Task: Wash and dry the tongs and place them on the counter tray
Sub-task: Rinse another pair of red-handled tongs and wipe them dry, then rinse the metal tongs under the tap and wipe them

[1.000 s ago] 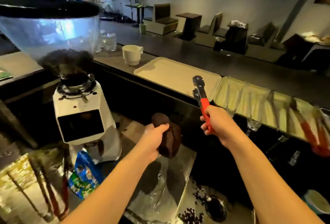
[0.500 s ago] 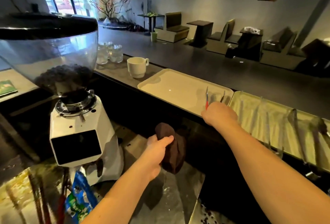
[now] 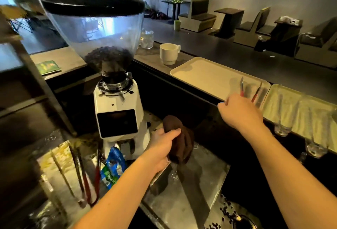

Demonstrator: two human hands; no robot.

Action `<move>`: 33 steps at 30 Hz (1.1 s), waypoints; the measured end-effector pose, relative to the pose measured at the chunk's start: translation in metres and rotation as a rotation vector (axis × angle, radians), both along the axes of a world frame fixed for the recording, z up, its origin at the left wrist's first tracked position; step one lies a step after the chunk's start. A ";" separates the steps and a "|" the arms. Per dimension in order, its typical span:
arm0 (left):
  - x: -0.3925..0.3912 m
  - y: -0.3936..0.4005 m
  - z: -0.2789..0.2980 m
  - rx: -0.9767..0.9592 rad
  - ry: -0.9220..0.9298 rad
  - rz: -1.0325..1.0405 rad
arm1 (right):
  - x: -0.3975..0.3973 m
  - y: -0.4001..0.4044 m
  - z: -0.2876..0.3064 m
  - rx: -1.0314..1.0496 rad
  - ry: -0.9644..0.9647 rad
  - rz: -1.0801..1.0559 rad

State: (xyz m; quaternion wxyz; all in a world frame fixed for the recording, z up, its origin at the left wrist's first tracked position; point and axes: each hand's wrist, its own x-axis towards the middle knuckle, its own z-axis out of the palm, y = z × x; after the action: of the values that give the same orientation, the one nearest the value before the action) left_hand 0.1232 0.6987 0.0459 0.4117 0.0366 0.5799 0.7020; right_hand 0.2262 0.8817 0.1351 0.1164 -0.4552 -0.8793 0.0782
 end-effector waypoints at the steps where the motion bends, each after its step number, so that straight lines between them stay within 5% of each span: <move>1: -0.003 -0.009 0.000 0.003 -0.015 0.008 | -0.003 -0.016 -0.001 -0.087 0.033 0.064; 8: -0.030 -0.131 -0.019 0.030 -0.026 0.096 | -0.046 -0.154 -0.051 -0.334 0.144 0.333; 19: -0.095 -0.363 -0.089 -0.104 -0.181 0.459 | -0.142 -0.353 -0.144 -0.529 -0.066 0.480; 27: -0.125 -0.412 -0.132 -0.170 -0.260 0.583 | -0.188 -0.397 -0.204 -0.562 -0.190 0.548; 33: -0.138 -0.397 -0.138 -0.256 -0.301 0.671 | -0.234 -0.396 -0.260 -0.396 -0.303 0.715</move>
State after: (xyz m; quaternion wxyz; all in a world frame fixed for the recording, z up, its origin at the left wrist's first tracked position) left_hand -0.0152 0.3014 -0.0919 0.2410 -0.3105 0.5757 0.7170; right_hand -0.0082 0.4861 -0.1245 -0.1376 -0.1418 -0.9569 0.2129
